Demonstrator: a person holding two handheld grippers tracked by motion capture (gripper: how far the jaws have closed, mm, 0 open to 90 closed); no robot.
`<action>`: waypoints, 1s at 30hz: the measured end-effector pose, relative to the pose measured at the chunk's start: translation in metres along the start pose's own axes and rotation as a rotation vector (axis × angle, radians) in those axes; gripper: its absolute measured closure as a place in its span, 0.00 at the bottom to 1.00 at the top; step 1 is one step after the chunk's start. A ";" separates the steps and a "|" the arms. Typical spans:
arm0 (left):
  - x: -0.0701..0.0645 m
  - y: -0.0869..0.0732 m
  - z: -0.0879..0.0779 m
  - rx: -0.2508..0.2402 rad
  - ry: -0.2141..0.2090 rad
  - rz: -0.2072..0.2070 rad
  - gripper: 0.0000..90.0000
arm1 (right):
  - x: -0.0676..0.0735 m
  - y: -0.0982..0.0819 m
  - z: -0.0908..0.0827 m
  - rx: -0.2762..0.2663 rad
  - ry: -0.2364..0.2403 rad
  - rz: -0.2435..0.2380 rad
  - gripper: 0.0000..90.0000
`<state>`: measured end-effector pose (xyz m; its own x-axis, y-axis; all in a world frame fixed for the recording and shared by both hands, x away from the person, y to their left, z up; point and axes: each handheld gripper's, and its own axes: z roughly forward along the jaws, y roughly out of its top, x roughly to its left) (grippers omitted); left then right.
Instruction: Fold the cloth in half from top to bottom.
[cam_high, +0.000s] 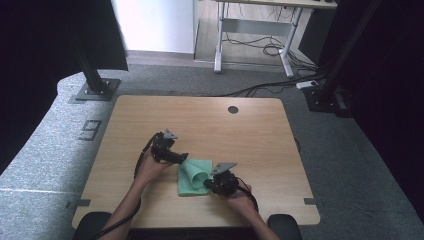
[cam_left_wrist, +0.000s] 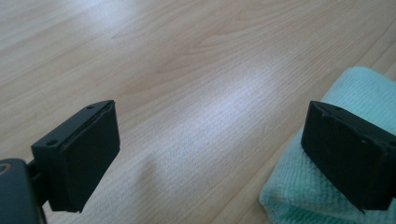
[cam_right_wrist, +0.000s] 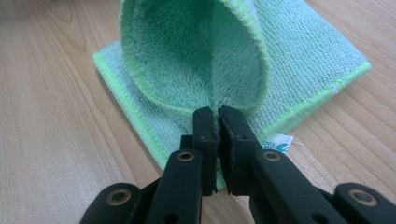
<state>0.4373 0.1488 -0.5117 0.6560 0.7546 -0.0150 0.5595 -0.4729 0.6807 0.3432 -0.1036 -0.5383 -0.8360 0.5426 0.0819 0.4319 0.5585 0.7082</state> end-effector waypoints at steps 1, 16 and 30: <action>0.000 -0.001 0.001 0.001 -0.003 0.000 0.05 | 0.000 0.000 0.000 -0.002 0.002 0.001 0.93; -0.011 -0.011 -0.004 0.001 -0.023 0.019 0.05 | 0.001 -0.002 -0.028 -0.016 0.006 0.028 0.58; -0.028 -0.033 -0.014 0.017 -0.054 0.046 0.05 | -0.020 0.005 -0.037 -0.090 -0.046 0.093 0.47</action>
<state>0.3930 0.1494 -0.5234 0.7071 0.7067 -0.0238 0.5363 -0.5141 0.6694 0.3496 -0.1351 -0.5103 -0.7763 0.6188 0.1198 0.4733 0.4468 0.7592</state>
